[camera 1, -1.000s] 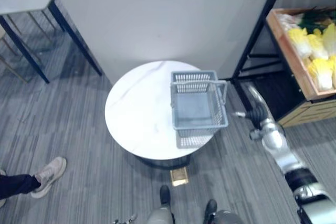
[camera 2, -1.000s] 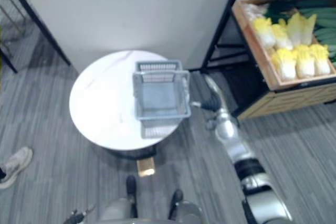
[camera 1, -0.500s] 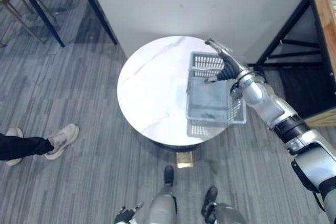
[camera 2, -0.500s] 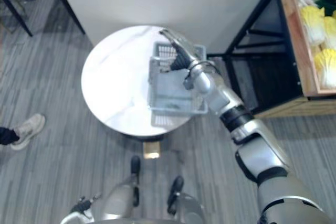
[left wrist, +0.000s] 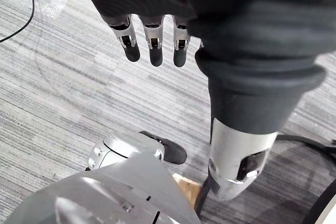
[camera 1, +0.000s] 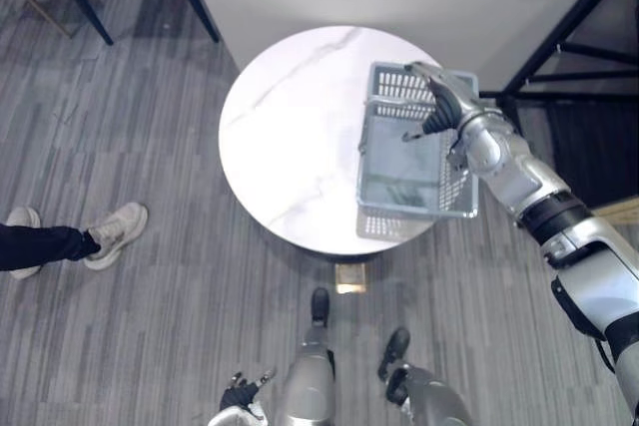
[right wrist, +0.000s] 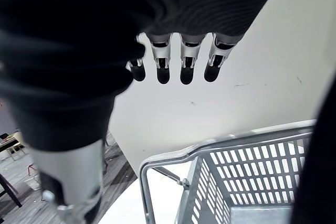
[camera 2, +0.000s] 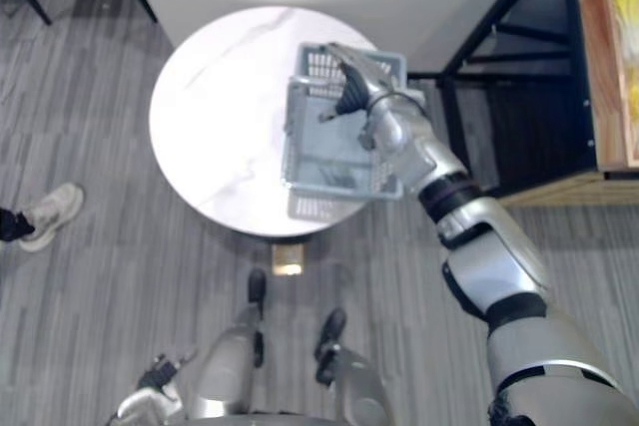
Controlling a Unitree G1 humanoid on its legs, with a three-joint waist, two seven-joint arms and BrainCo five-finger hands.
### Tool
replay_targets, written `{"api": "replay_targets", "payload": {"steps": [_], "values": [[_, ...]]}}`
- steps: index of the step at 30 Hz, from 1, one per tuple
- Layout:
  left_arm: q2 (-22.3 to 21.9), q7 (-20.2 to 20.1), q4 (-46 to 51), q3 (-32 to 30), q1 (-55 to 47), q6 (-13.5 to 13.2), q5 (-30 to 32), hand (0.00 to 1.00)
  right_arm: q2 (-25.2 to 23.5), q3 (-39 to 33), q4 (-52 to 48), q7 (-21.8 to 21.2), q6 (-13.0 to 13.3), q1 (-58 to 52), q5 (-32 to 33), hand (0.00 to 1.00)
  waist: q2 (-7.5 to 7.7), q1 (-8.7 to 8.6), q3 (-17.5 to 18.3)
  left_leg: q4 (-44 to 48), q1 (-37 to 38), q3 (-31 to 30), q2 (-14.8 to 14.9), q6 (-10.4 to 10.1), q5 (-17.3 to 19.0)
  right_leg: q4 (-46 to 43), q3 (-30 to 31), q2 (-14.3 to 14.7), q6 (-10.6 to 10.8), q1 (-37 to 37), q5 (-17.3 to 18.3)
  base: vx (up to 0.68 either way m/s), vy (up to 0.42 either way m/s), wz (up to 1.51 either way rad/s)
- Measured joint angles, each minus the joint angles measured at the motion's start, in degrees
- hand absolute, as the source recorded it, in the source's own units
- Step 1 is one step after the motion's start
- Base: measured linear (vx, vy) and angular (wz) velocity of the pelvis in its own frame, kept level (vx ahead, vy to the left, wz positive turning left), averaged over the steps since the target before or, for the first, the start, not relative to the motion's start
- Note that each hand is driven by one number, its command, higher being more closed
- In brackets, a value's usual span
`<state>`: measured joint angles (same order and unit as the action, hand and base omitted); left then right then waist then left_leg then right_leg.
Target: Pick vegetable in the basket
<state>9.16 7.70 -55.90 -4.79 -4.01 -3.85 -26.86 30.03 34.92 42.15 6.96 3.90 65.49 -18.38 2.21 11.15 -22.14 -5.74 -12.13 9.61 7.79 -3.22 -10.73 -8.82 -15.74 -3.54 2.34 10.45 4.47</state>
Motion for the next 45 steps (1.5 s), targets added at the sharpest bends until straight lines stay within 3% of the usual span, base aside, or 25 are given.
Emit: {"api": "replay_targets", "payload": {"steps": [5,20,33,34,45], "values": [[0.0,0.3,0.1,0.4,0.3,0.0,-1.2,0.0,0.0,0.7,1.7,0.1,-2.1,2.4,-1.0,0.0,0.52,0.11,-1.3,0.1,-0.8,-0.2,0.1,-0.1,-0.1,0.2,-0.2,0.1,-0.1,0.5,0.0,0.02,-0.008,0.01],[0.0,-0.1,1.5,2.4,0.3,0.1,-2.2,0.0,0.8,1.5,6.6,0.1,-2.3,4.4,-2.0,0.0,0.14,0.42,-2.6,0.2,-1.9,-0.8,-0.1,-0.1,-0.2,0.1,-0.8,0.1,-0.1,1.3,0.0,0.01,-0.002,0.02],[0.0,-0.7,1.5,3.2,0.2,-0.6,-1.8,0.0,5.3,1.3,9.8,0.3,-1.8,5.0,-5.9,0.0,-0.54,1.52,-4.8,0.2,-2.9,-1.2,-0.2,0.1,-0.9,-2.3,-0.9,-0.3,-0.5,3.3,0.5,0.0,0.0,0.0],[0.0,-0.7,1.5,3.5,0.2,-0.6,-1.8,0.0,5.4,1.3,10.1,0.3,-1.8,5.0,-6.2,1.0,-0.63,1.56,-4.8,0.2,-2.9,-1.2,-0.2,0.1,-0.9,-2.3,-0.9,-0.4,-0.5,3.4,0.5,0.0,0.0,0.0],[0.0,-0.1,1.5,5.7,0.3,-1.0,-2.3,0.0,6.6,0.5,10.5,2.0,-0.6,5.3,-8.6,1.0,-1.57,1.75,-5.4,0.2,-5.0,-2.1,-0.2,0.2,-1.5,-3.5,-1.4,-0.8,-0.5,5.5,0.6,0.0,-0.003,0.01]]}}
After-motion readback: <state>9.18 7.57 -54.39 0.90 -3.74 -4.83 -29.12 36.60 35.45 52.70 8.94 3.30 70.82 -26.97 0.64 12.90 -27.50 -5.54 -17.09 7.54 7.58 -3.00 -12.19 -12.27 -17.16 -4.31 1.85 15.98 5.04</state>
